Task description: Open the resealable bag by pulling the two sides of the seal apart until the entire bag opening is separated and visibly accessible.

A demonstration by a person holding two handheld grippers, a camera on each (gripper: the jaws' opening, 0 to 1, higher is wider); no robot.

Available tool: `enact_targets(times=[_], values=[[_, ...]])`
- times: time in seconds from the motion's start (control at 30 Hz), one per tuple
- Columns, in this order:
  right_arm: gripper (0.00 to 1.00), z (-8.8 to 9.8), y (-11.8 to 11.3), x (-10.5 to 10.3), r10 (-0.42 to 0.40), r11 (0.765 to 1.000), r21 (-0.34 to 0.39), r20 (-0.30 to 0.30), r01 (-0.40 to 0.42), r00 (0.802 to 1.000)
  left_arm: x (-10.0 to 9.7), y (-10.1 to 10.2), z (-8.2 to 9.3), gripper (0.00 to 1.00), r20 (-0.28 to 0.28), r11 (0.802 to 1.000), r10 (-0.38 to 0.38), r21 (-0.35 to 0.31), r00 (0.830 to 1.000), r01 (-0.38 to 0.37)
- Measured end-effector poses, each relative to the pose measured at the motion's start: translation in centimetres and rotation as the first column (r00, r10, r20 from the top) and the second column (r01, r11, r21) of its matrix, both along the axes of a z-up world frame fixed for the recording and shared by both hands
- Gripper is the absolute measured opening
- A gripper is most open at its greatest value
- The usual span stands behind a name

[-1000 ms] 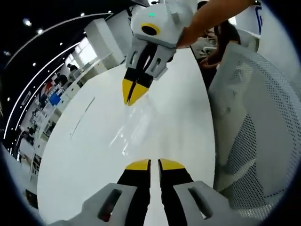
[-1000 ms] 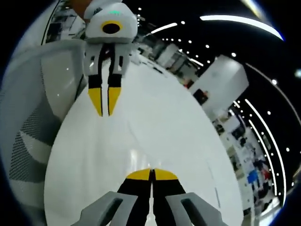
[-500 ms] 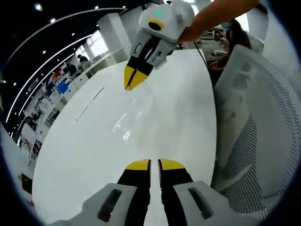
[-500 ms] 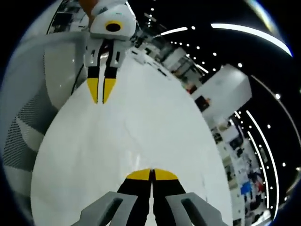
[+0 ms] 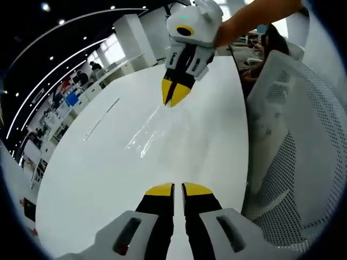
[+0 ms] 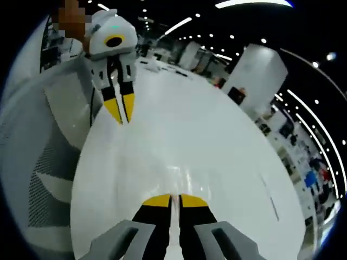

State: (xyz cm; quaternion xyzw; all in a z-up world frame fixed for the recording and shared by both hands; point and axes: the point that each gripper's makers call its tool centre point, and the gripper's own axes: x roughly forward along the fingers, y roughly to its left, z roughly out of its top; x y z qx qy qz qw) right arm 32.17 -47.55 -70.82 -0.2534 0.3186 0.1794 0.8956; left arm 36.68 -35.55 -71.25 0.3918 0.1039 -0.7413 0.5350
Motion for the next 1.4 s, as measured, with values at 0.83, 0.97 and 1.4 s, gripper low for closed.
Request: enact_targets(times=[0.83,0.97,1.4], values=[[0.03,-3.0,-2.5,0.6,-0.096,0.994,-0.059,-0.080,0.092,0.992,0.9,0.6,0.0,0.02,-0.005,1.000,0.025,0.005,1.000,-0.025],[0.02,-3.2,-3.0,1.0,-0.095,0.994,-0.068,-0.082,0.089,0.992,1.2,0.7,0.0,0.02,-0.005,0.999,0.034,0.005,0.999,-0.034],[0.02,-2.5,-3.8,2.1,-0.138,0.990,-0.040,-0.041,0.137,0.990,1.2,0.2,0.2,0.02,-0.002,0.999,0.032,0.001,0.999,-0.032]])
